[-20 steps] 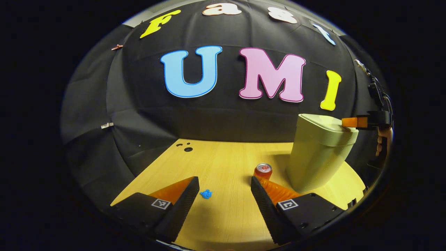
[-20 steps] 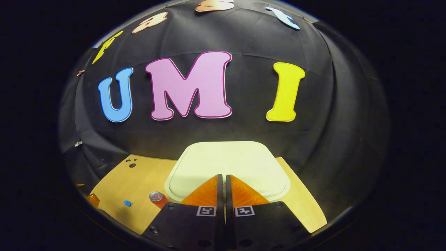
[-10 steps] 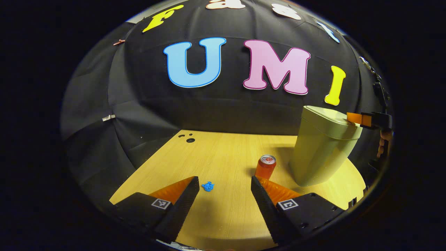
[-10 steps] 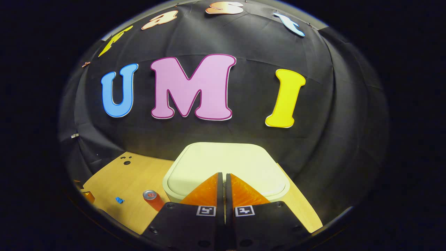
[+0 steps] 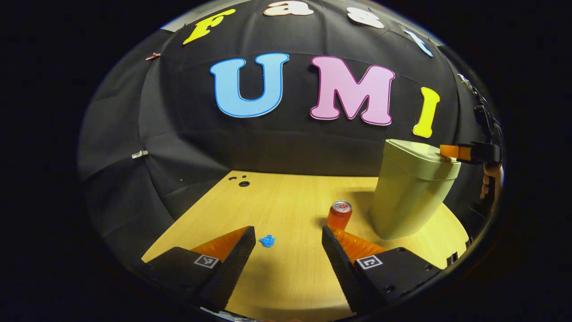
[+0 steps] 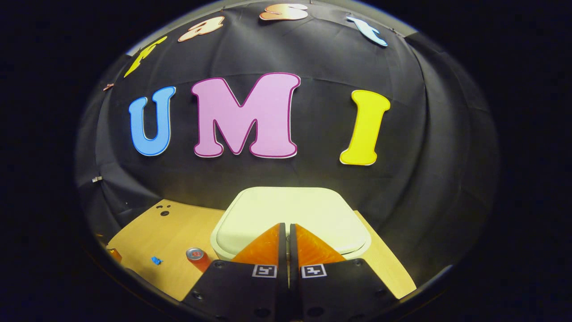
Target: Press the lid of the desktop garbage bin to open it, pick up the crumpled paper on the desktop and throw it into the bin, then pick up the pop can on the desktop and drop it into the bin, and finally close the garbage bin lid.
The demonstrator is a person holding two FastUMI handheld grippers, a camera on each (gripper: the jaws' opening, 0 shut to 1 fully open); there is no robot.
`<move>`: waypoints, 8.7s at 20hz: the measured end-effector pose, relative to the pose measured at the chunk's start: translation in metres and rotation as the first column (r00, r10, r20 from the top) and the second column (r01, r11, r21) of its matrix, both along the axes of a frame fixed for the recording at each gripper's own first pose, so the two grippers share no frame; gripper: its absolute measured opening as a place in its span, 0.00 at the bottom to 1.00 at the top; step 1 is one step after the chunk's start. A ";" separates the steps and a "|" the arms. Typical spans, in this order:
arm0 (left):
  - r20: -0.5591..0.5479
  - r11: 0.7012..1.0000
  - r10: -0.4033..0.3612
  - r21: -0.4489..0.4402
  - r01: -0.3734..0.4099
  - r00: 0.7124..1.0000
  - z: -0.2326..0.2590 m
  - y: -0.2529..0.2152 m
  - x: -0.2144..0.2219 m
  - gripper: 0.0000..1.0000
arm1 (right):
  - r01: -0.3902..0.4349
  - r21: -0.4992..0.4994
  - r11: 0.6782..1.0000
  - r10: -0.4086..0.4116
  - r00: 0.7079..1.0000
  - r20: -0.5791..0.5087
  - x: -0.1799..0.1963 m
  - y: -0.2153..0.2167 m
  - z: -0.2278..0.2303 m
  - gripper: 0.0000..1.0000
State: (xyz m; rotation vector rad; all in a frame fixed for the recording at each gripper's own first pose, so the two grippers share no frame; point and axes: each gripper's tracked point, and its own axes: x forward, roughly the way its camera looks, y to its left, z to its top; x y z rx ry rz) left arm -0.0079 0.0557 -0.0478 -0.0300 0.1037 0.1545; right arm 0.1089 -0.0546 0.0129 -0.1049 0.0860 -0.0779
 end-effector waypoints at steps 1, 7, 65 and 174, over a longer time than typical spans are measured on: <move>0.006 1.000 0.002 0.001 -0.002 1.000 0.001 0.003 -0.004 0.96 | 0.010 -0.011 1.000 -0.009 1.000 0.014 -0.001 -0.003 0.006 0.05; 0.020 1.000 0.003 -0.003 -0.003 1.000 -0.001 0.023 -0.019 0.96 | 0.013 0.030 0.999 -0.016 0.994 0.104 -0.025 0.011 0.048 0.05; -0.267 0.998 -0.051 -0.055 0.038 0.962 -0.174 0.078 0.172 0.96 | 0.107 0.123 0.987 -0.063 0.946 -0.319 -0.179 0.048 -0.126 0.99; -0.013 0.998 -0.030 0.048 0.031 0.999 0.006 0.016 0.027 0.98 | -0.376 0.172 0.911 0.413 0.801 -0.433 -0.059 0.151 -0.217 0.99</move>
